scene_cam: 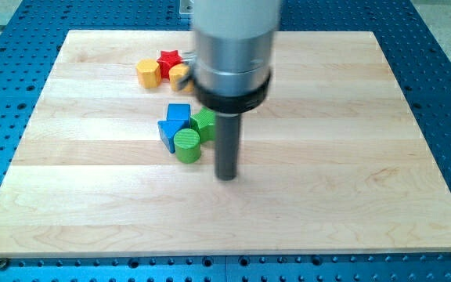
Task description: Slighlty push the green circle into the blue blocks
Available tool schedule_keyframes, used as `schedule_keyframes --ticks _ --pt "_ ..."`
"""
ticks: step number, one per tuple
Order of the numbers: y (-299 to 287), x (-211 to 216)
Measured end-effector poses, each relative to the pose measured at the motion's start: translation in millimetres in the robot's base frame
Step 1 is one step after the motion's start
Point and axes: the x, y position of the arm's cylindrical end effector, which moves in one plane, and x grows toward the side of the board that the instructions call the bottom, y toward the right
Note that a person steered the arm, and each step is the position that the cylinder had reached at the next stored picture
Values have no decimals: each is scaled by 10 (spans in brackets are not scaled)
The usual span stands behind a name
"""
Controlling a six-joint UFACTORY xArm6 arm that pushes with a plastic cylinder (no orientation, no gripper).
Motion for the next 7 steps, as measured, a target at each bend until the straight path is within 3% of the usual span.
schedule_keyframes --ticks 5,7 --pt "-282 -280" --pt "-244 -74"
